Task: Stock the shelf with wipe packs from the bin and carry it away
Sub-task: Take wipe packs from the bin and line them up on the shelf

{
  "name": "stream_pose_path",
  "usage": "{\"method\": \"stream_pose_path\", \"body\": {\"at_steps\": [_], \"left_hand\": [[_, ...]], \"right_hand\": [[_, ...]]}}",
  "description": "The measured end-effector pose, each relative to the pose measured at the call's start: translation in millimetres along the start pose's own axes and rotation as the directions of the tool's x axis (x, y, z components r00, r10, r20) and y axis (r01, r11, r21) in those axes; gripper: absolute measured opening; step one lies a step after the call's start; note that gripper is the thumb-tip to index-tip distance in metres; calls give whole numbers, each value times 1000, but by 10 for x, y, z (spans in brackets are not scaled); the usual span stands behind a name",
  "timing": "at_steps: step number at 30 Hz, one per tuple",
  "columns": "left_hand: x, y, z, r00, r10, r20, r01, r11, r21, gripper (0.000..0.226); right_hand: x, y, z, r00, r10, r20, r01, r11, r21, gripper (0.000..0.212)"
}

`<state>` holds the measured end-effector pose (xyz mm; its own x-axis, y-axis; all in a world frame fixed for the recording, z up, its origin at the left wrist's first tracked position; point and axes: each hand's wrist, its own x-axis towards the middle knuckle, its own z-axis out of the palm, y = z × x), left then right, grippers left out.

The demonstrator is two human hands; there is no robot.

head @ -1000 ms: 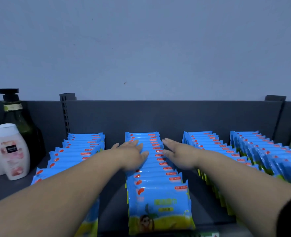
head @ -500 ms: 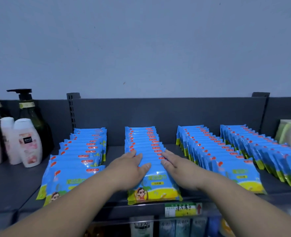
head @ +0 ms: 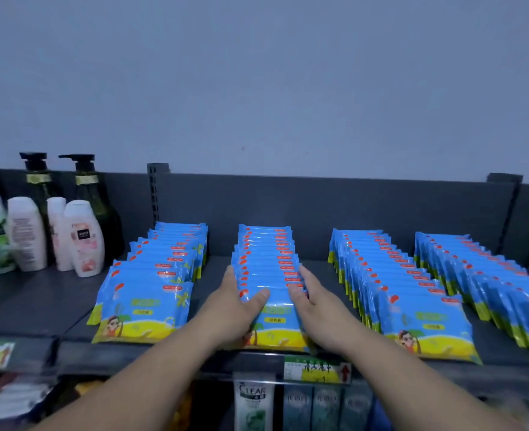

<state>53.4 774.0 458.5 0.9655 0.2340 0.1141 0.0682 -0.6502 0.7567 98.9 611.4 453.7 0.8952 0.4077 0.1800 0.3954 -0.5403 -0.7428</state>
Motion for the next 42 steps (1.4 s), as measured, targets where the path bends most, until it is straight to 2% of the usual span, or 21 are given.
{"method": "stream_pose_path", "body": {"at_steps": [5, 9, 13, 16, 20, 22, 26, 30, 32, 36, 42], "left_hand": [[-63, 42, 37, 999, -47, -7, 47, 999, -21, 61], [-138, 85, -38, 1000, -5, -22, 5, 1000, 17, 73], [-157, 5, -174, 997, 47, -64, -41, 995, 88, 86], [-126, -138, -363, 988, 95, -121, -84, 992, 90, 87], [-116, -423, -741, 967, 177, -182, -153, 978, 140, 84], [-93, -621, -963, 964, 180, -195, -148, 975, 166, 80], [19, -1096, -1397, 961, 164, -224, -127, 977, 172, 76], [115, -1425, -1629, 992, 38, -123, -24, 993, 112, 72], [182, -1542, -1683, 998, 10, -62, -6, 998, 68, 61], [219, -1573, -1732, 997, 30, 74, -31, 1000, 5, 56], [302, -1713, -1747, 980, 94, 176, -87, 995, -49, 56]], "right_hand": [[-9, 21, 24, 1000, 6, 19, -7, 1000, 28, 42], [28, -36, -22, 1000, -22, -19, 22, 1000, 6, 38], [134, -150, 41, 988, -97, -118, 78, 985, -155, 45], [199, -364, 181, 987, -117, -114, 90, 971, -220, 54], [280, -750, 459, 976, -174, -128, 118, 925, -361, 53], [327, -930, 610, 967, -222, -122, 171, 928, -330, 53], [442, -1152, 1032, 974, -216, -73, 197, 958, -208, 59], [491, -1182, 1491, 993, -117, -31, 114, 990, -83, 75], [504, -1182, 1618, 997, -68, -47, 65, 996, -61, 80], [530, -1220, 1736, 994, -41, -101, 33, 997, -73, 78], [507, -1311, 1915, 987, -13, -159, 1, 997, -79, 79]]}}
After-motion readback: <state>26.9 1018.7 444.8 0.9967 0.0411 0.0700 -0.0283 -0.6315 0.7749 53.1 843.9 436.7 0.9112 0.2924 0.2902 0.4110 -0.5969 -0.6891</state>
